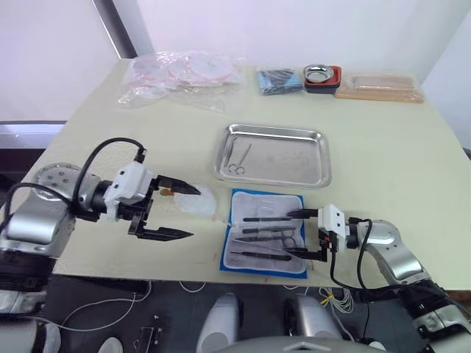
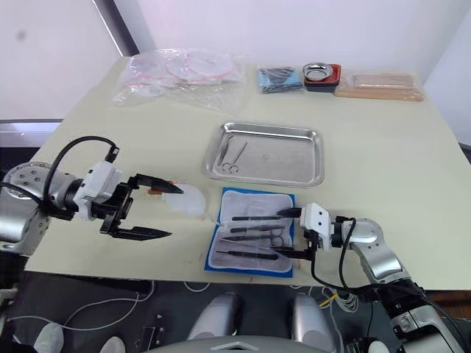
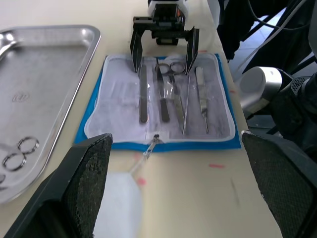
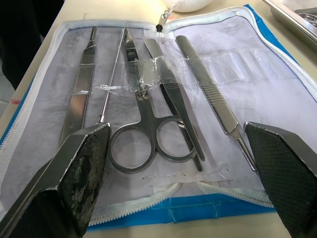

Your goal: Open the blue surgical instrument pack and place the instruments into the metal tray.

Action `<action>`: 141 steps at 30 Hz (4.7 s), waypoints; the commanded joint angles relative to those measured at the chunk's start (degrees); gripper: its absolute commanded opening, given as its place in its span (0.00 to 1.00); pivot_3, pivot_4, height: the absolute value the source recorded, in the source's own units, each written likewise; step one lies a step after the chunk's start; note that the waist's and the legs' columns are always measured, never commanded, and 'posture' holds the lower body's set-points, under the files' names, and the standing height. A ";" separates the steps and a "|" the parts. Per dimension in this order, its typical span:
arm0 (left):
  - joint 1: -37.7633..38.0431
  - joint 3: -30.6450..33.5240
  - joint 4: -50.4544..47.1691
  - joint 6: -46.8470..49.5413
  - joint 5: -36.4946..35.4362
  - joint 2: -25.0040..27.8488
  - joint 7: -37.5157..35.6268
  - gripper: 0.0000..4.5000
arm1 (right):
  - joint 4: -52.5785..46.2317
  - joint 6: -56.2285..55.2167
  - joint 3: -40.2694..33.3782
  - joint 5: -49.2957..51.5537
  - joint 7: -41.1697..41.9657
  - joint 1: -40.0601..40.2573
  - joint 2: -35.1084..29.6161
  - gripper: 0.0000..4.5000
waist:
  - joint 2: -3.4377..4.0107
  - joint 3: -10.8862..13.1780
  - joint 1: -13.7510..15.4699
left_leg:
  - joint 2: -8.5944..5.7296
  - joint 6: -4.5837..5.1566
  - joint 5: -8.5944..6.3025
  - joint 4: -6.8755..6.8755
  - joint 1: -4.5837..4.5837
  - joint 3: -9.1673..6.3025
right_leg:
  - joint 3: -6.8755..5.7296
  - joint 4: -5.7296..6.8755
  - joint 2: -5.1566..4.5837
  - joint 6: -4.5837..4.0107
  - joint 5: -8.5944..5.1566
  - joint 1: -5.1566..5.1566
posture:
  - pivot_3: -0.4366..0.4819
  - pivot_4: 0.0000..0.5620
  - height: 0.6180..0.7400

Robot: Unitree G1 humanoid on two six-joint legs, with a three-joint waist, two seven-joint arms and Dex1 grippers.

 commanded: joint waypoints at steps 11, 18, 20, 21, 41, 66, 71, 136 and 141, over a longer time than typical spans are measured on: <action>-8.27 -10.26 2.51 -0.95 16.91 -16.76 11.86 0.98 | 5.89 3.15 3.02 -4.14 0.42 2.46 -0.77 1.00 | -0.23 -0.15 -0.18 | -0.01 0.00 0.00 0.05 0.01 0.00 | 0.10 0.03 0.08 -0.04 0.07 0.01 | 0.48 0.27 1.00; -10.91 -13.01 9.31 -4.79 22.57 -20.72 13.02 0.51 | 5.82 3.19 2.84 -4.14 0.10 2.26 -0.72 1.00 | -0.23 -0.17 -0.12 | 0.01 0.01 0.01 0.06 0.04 -0.02 | 0.09 0.08 0.11 -0.04 0.07 0.02 | 0.48 0.27 1.00; -11.12 -13.35 10.79 -5.45 23.07 -21.36 12.56 0.51 | 5.71 3.19 2.84 -4.15 -0.01 2.35 -0.68 1.00 | -0.22 -0.17 -0.16 | 0.01 0.01 0.01 0.07 0.04 -0.02 | 0.10 0.07 0.12 -0.04 0.07 0.02 | 0.48 0.27 1.00; -11.15 -13.50 11.57 -6.02 23.42 -21.65 12.43 0.51 | 5.62 3.17 2.85 -4.15 -0.03 2.43 -0.69 1.00 | -0.21 -0.17 -0.17 | 0.01 0.01 0.01 0.07 0.04 -0.01 | 0.11 0.07 0.12 -0.04 0.07 0.02 | 0.48 0.27 1.00; -12.66 -16.42 21.30 -11.47 27.61 -25.74 10.08 0.01 | 5.31 3.53 2.92 -4.12 -0.55 2.40 -0.33 1.00 | -0.16 -0.23 -0.16 | 0.00 0.01 0.01 0.08 0.05 -0.01 | 0.11 0.08 0.12 -0.04 0.08 0.03 | 0.48 0.27 1.00; -13.51 -14.51 2.32 8.51 24.96 -17.33 8.34 0.01 | 6.24 3.20 3.19 -4.28 -0.10 2.35 0.10 1.00 | -0.06 -0.26 -0.28 | 0.03 0.01 0.01 0.07 0.03 -0.03 | 0.10 0.07 0.15 -0.03 0.06 0.02 | 0.48 0.27 1.00; -13.86 -14.92 -1.03 13.75 25.20 -14.52 8.03 0.01 | 6.45 3.02 3.28 -4.34 0.00 2.39 0.17 1.00 | -0.06 -0.26 -0.30 | 0.03 0.01 0.01 0.07 0.04 -0.04 | 0.10 0.08 0.15 0.11 -0.03 0.02 | 0.48 0.27 1.00; -18.63 -1.97 -9.02 49.78 20.31 -34.89 59.02 0.01 | 8.90 1.79 3.33 -4.97 1.09 1.67 0.89 1.00 | -0.56 -0.49 -0.28 | 0.17 0.00 0.00 0.08 0.44 0.43 | 1.08 0.06 0.31 0.37 0.11 0.09 | 0.48 0.27 1.00; -19.01 -2.44 -6.07 48.55 23.07 -41.24 67.28 0.01 | 8.36 2.00 3.16 -4.92 0.93 1.99 0.58 1.00 | -0.60 -0.49 -0.22 | 0.09 0.01 0.00 0.07 0.54 0.67 | 1.41 0.04 0.27 0.32 0.32 0.06 | 0.48 0.27 1.00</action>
